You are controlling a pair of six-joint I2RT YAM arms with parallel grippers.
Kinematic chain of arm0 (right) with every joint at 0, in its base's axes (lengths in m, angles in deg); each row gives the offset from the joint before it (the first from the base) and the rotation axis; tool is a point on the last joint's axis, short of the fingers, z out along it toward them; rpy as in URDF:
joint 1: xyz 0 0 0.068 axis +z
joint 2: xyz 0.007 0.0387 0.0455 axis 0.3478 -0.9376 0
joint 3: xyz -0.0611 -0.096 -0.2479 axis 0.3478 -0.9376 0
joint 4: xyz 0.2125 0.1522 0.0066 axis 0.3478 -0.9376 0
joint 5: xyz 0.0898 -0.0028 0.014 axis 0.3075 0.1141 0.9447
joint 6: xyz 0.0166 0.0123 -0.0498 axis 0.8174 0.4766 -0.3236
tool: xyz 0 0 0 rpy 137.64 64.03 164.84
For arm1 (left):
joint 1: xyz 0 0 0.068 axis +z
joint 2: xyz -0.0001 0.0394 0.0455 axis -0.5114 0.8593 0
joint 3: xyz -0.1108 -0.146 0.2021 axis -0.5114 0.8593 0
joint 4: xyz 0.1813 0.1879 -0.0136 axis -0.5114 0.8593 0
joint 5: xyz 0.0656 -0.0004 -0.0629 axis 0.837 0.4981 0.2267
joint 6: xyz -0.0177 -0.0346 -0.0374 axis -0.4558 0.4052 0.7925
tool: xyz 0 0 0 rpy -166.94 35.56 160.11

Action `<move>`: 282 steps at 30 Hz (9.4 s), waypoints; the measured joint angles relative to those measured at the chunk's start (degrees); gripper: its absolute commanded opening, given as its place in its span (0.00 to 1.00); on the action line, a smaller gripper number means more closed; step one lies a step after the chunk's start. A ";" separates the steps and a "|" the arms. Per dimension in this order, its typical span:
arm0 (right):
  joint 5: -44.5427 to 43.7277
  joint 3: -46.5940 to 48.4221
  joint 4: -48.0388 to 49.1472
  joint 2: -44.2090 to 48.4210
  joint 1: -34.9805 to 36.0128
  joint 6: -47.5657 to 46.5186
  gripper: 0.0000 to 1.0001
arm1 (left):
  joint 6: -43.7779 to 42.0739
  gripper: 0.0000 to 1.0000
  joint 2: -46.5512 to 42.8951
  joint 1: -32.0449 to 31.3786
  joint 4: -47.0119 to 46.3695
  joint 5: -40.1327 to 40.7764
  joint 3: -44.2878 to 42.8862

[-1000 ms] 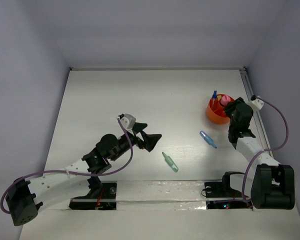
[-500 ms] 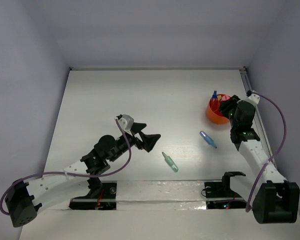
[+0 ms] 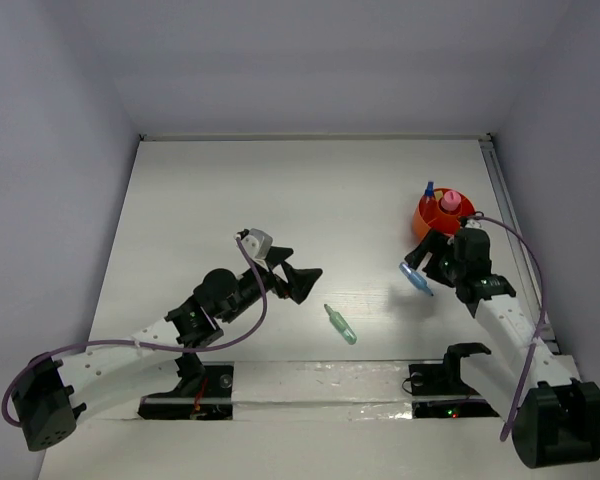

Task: Sort the stationery into containers
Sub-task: Move the pen to the center of the board, then pick up the stationery from the center of the board, then close the pen cap on the pen.

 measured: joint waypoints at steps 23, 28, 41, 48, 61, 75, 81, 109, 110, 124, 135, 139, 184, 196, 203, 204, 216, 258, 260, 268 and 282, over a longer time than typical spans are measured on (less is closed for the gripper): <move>1.36 7.96 -3.19 -26.64 0.55 -4.31 0.80 | -0.79 0.99 -1.51 0.00 -0.07 -1.09 0.00; 0.98 12.39 -3.67 -32.06 5.73 -6.36 0.71 | -0.76 0.99 -1.81 0.00 -0.07 -1.29 0.00; -3.26 35.67 -9.07 -53.37 24.74 -17.18 0.70 | -0.76 0.99 -4.13 0.00 -0.22 -1.03 1.38; -0.26 41.81 -13.07 -55.65 25.31 -25.20 0.78 | -0.61 0.99 -6.69 0.00 -1.07 0.57 2.69; 2.08 52.24 -16.09 -65.20 25.44 -37.24 0.40 | -0.35 0.99 -7.54 0.00 -1.16 3.06 2.89; 1.09 51.74 -16.55 -64.08 27.96 -37.88 0.11 | -0.26 0.99 -6.54 0.00 -1.46 4.15 2.89; 6.10 48.46 -15.93 -54.29 29.24 -36.72 0.10 | 0.55 0.99 -3.28 0.00 -2.34 4.98 2.89; 29.59 37.07 2.38 -30.77 29.29 -19.04 0.03 | 16.92 0.99 6.08 5.14 1.99 5.29 -3.04; 29.62 36.48 3.15 -30.60 29.29 -18.53 0.03 | 17.86 0.99 6.14 5.70 1.97 4.52 -3.04; 17.62 35.23 4.26 -29.05 29.29 -17.05 0.02 | 22.86 0.99 13.38 8.13 -3.43 -6.86 -3.02; -2.27 35.26 4.04 -27.78 34.53 -17.73 0.02 | 17.42 0.99 17.16 2.38 -1.40 3.02 -4.96; -7.89 35.26 3.48 -28.59 36.89 -18.14 0.02 | 15.74 0.99 20.37 2.21 -1.90 6.10 -6.62; -37.44 35.41 -1.25 -26.36 49.20 -20.81 0.00 | 11.43 0.99 34.53 -15.21 3.61 48.19 -18.99; -29.59 38.53 -2.19 -23.85 50.84 -18.99 0.00 | 11.04 0.99 21.86 -17.81 -5.55 32.06 -12.41; -27.32 42.60 -5.31 -23.67 49.46 -19.21 0.00 | 8.76 0.99 15.76 -17.86 -6.60 26.95 -6.34; -26.73 43.12 -5.75 -23.58 48.94 -19.23 0.00 | 8.31 0.99 14.73 -17.86 -6.84 26.67 -5.62; -17.14 46.86 -8.79 -23.67 43.76 -18.99 0.00 | -0.07 0.78 13.70 -15.43 -7.80 21.84 -5.57; -9.46 48.68 -9.49 -22.12 42.32 -17.29 0.00 | -5.68 0.10 22.25 -9.73 -6.03 10.91 -13.86; -9.49 48.68 -9.38 -22.03 42.25 -17.27 0.00 | -5.62 0.02 22.25 -9.60 -6.03 10.95 -13.86; -9.75 46.49 -7.13 -20.90 42.05 -16.96 0.00 | -4.04 0.00 22.25 -9.60 -5.81 11.67 -13.86; -11.04 37.92 5.60 -15.43 42.01 -14.71 0.00 | 5.09 0.00 23.08 -8.96 -5.77 14.14 -15.98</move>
